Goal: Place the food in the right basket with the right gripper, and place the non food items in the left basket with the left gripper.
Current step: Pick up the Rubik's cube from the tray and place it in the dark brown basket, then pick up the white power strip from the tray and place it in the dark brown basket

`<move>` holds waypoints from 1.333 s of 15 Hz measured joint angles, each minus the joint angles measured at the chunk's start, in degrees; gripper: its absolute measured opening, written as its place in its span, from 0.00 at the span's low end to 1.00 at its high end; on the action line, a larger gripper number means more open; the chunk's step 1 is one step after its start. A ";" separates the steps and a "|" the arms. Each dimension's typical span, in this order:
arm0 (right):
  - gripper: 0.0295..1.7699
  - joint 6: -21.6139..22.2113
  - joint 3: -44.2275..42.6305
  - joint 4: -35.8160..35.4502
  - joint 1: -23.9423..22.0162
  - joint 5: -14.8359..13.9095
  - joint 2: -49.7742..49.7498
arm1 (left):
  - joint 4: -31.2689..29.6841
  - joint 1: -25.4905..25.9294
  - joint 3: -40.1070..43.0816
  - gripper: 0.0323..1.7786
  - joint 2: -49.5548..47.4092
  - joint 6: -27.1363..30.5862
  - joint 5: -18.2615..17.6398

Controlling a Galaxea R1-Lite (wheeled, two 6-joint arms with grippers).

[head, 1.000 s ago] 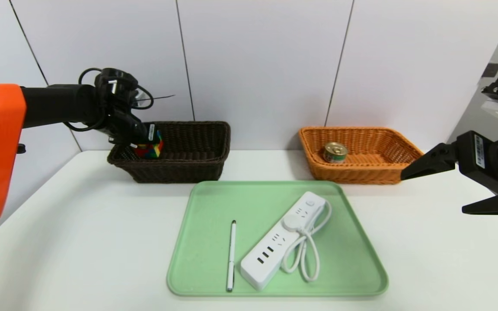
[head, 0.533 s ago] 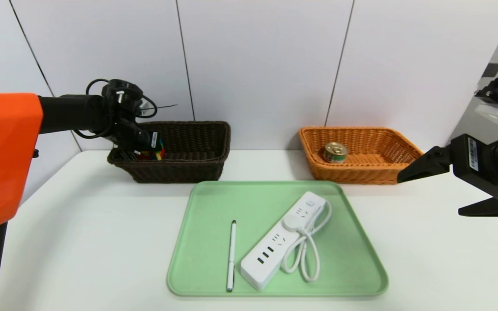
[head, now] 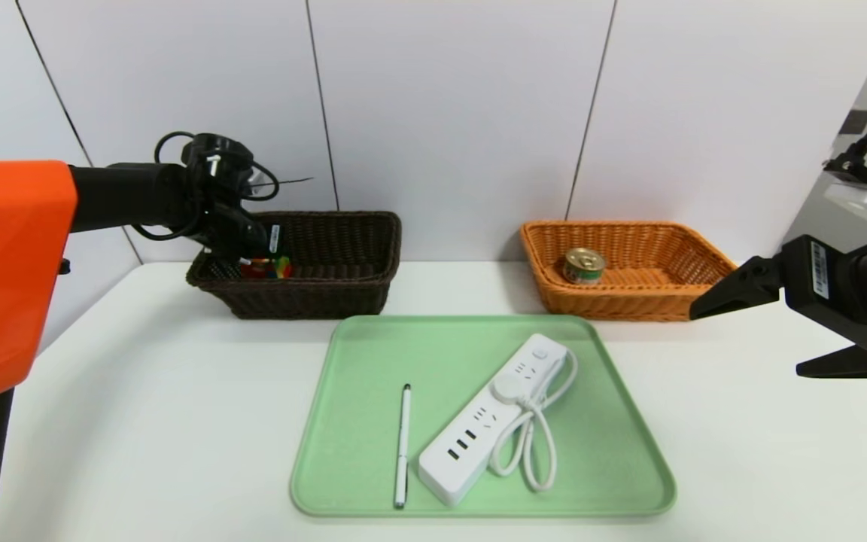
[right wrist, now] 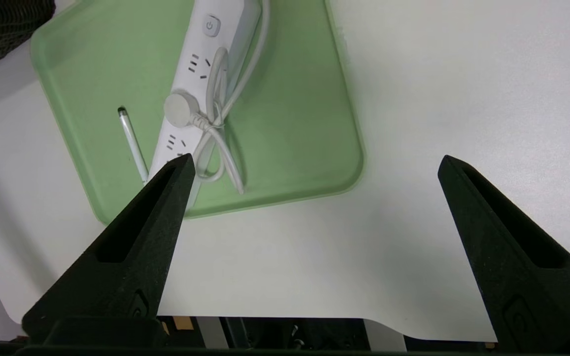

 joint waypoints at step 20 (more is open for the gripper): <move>0.96 -1.82 -0.34 -1.77 -1.07 -0.05 -0.50 | 17.63 -39.97 9.92 0.94 -24.41 -24.34 -13.63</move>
